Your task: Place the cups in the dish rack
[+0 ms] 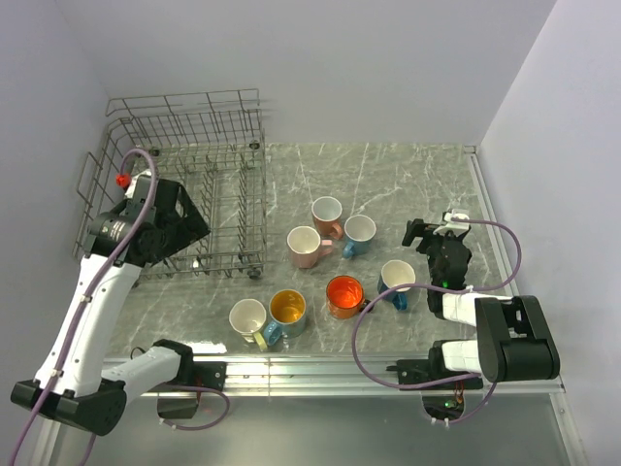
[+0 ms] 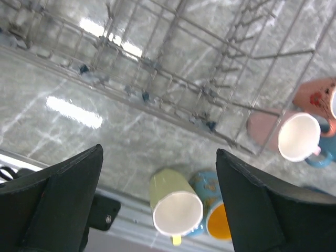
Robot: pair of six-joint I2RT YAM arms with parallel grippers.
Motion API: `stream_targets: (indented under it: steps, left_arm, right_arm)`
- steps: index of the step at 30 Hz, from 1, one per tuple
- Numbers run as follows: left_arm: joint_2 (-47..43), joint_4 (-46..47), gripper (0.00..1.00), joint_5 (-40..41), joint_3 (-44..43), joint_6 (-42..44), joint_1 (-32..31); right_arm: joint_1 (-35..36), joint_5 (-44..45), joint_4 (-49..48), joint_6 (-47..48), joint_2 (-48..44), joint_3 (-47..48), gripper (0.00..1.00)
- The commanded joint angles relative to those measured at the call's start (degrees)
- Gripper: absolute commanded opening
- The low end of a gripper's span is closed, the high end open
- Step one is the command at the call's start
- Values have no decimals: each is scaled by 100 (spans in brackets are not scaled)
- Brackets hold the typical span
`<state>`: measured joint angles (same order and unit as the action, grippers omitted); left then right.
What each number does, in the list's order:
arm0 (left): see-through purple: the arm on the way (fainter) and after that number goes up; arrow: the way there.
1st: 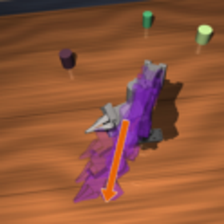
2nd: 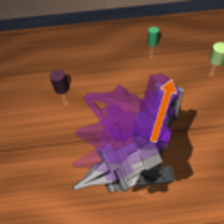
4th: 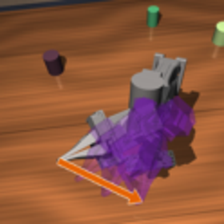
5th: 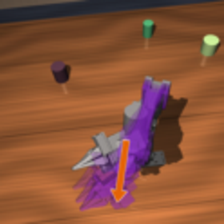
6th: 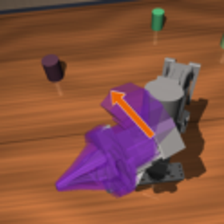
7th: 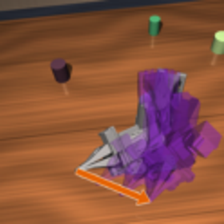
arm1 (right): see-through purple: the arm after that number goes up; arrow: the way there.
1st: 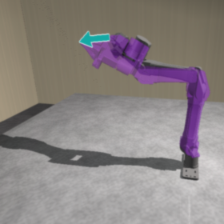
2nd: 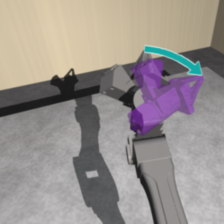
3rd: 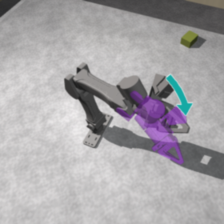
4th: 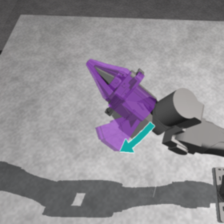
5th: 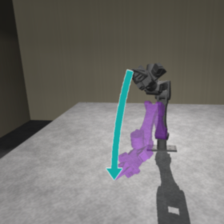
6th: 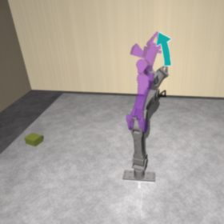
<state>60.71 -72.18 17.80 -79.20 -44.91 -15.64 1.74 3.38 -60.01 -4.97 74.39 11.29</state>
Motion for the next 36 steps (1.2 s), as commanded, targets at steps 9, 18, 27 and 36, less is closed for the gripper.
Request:
stream_targets:
  steps: [9,18,27,36]
  left_arm:
    - [-630,-516,85,-1349,-70,87,-53]
    - [-780,-604,79,-1727,1125,228,-62]
    - [-824,212,64,-2185,2109,325,-229]
    - [-798,819,57,-1974,2769,-536,-1318]
  right_arm:
    - [177,705,-171,23,-91,233,100]
    - [239,972,5224,-1206,-1417,2752,100]
    - [230,-1426,7661,-2403,-2007,3468,100]
    - [222,-1832,8382,-2175,-2894,3309,100]
